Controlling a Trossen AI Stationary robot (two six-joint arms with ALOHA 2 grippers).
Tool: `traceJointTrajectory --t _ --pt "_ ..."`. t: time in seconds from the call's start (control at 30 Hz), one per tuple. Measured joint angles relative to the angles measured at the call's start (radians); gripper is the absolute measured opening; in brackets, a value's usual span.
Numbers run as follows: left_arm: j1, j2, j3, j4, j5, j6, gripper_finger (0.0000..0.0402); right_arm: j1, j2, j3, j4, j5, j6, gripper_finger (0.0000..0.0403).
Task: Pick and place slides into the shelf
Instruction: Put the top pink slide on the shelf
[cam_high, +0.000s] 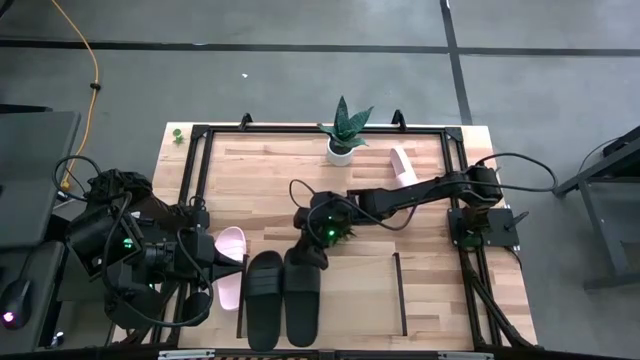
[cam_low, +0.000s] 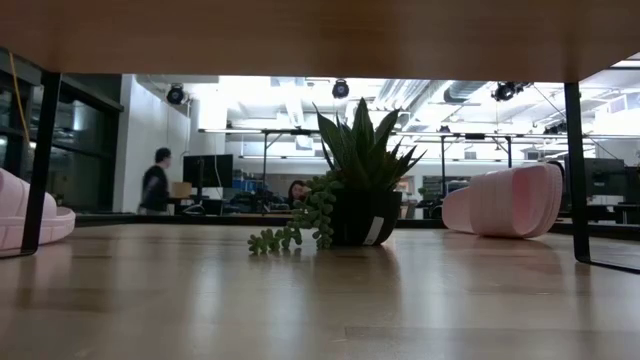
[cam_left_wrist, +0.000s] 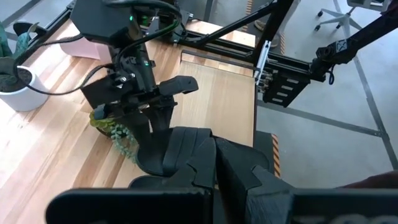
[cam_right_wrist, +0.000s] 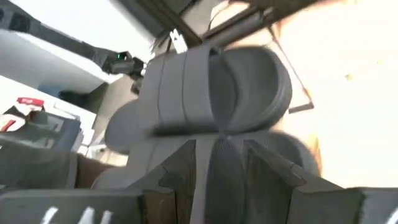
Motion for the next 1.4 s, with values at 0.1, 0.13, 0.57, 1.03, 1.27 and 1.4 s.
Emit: traceJointTrajectory --t 0.1,0.13,0.57,1.03,1.27,1.4 --pt "0.000 0.000 0.000 0.000 0.000 0.001 0.0003 -0.002 -0.004 0.000 0.040 0.070 -0.017 0.0121" --pt "0.000 0.000 0.000 0.000 0.000 0.005 0.0003 -0.003 -0.007 0.000 0.055 0.112 -0.022 0.0121" --pt "0.000 0.000 0.000 0.000 -0.001 0.003 0.0003 0.002 -0.299 0.000 -0.234 0.579 -0.121 0.0121" --pt "0.033 0.000 0.000 0.000 -0.081 0.026 0.0003 0.163 -0.588 0.000 -0.971 0.931 0.097 0.0121" --pt "0.144 0.000 0.000 0.000 -0.025 0.047 0.0003 0.206 -0.598 0.000 -1.195 0.955 0.209 0.0121" --pt "0.200 0.000 0.000 0.000 0.000 0.055 0.0003 0.225 -0.606 -0.045 -1.322 1.024 0.322 0.0121"
